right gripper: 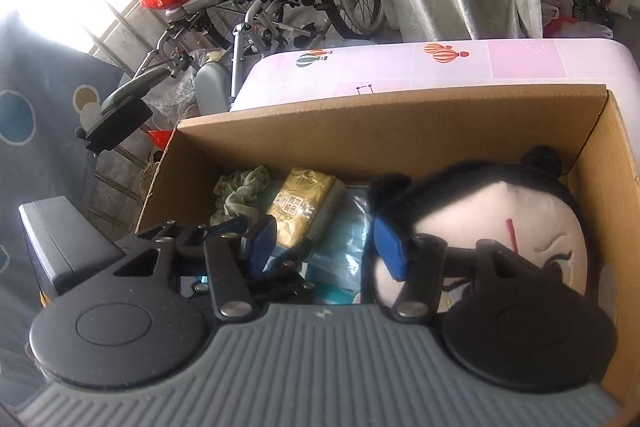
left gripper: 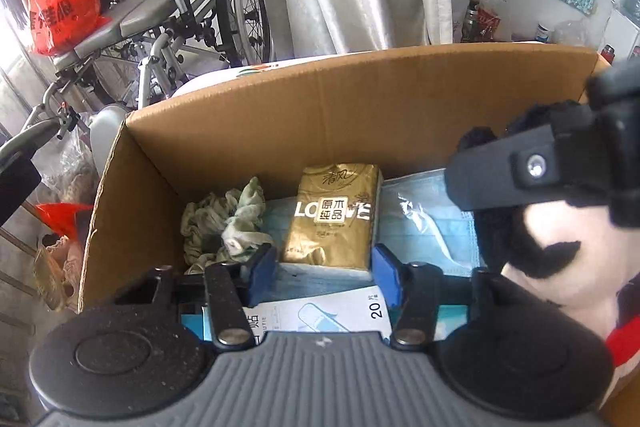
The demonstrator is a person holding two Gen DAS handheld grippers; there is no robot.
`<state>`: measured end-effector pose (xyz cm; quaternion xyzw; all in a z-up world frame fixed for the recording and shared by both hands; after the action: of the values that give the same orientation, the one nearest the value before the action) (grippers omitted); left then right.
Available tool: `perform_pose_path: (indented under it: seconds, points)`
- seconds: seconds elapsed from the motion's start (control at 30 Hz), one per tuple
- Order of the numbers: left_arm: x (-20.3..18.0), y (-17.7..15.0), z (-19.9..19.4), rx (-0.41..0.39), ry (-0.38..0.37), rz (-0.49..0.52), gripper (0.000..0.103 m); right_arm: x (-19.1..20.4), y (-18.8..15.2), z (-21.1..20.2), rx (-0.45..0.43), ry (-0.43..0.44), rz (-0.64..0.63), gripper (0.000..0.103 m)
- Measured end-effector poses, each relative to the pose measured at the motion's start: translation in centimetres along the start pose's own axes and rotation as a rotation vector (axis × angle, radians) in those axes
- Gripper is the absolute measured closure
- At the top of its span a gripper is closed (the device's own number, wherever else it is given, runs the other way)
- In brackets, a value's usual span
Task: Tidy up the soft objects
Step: 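Lower the tissue pack into the box beside the scrunchie and open both tools, then lift both tools up and back from the box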
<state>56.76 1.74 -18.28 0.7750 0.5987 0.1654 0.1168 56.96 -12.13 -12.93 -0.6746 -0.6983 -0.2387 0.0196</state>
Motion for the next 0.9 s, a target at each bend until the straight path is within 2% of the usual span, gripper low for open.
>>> perform_pose_path:
  seconds: [0.03, 0.13, 0.23, 0.33, 0.37, 0.43, 0.47, 0.5, 0.57, 0.63, 0.73, 0.83, 0.9]
  points:
    - [-0.1, 0.1, -0.2, -0.001, 0.002, 0.005, 0.074, -0.1, 0.0, -0.3, -0.006, -0.013, -0.003, 0.049]
    - [-0.6, -0.2, 0.3, 0.062, -0.054, -0.036, 0.074, -0.3, -0.3, -1.0, -0.007, -0.013, -0.012, 0.049]
    - [-0.9, -0.5, 0.2, 0.074, -0.051, -0.041, 0.074, -0.7, -0.7, -2.3, -0.021, -0.014, -0.010, 0.049]
    - [-0.6, -0.6, 0.1, 0.104, -0.099, -0.064, 0.071, -0.8, -1.2, -4.1, -0.042, -0.008, -0.015, 0.049]
    - [-0.1, -0.5, -0.2, 0.106, -0.128, -0.088, 0.067, -0.6, -1.6, -4.9, -0.046, 0.001, -0.026, 0.049]
    - [0.5, -0.7, -2.0, 0.072, -0.136, -0.108, 0.051, 0.0, -2.9, -6.3, -0.034, 0.027, -0.081, 0.047]
    - [0.8, -0.9, -3.2, 0.048, -0.126, -0.091, 0.039, 0.5, -4.0, -7.1, -0.013, 0.059, -0.124, 0.042]
    - [0.7, -1.3, -4.4, 0.029, -0.120, -0.062, 0.035, 0.8, -5.3, -7.8, 0.005, 0.084, -0.161, 0.041]
    - [0.3, -3.0, -7.7, -0.025, -0.104, 0.037, 0.037, 0.7, -8.4, -9.3, 0.026, 0.076, -0.219, 0.039]
    - [0.3, -5.3, -9.4, -0.017, -0.097, 0.080, 0.038, -0.4, -11.0, -9.7, 0.044, 0.023, -0.238, 0.039]
    - [0.2, -9.1, -10.1, 0.047, -0.154, 0.063, 0.042, -2.8, -14.0, -9.1, 0.073, -0.048, -0.234, 0.039]
    - [0.1, -12.0, -9.1, 0.105, -0.164, 0.047, 0.041, -6.3, -16.3, -7.7, 0.106, -0.116, -0.134, 0.040]
    - [0.7, -12.9, -9.1, 0.067, -0.182, -0.018, 0.041, -8.5, -17.3, -7.7, 0.077, -0.110, -0.040, 0.041]
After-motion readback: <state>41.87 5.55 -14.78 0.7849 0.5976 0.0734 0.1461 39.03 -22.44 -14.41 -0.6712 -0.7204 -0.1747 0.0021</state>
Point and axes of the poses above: each gripper's, at about its wrist camera, not at the fingertips, and z roughly the way its jaws point, x to its left, y to its top, the point moved 10 cm from there along z, roughly the way its jaws point, and after that the axes turned 11 degrees about x, right-handed, at the moved point
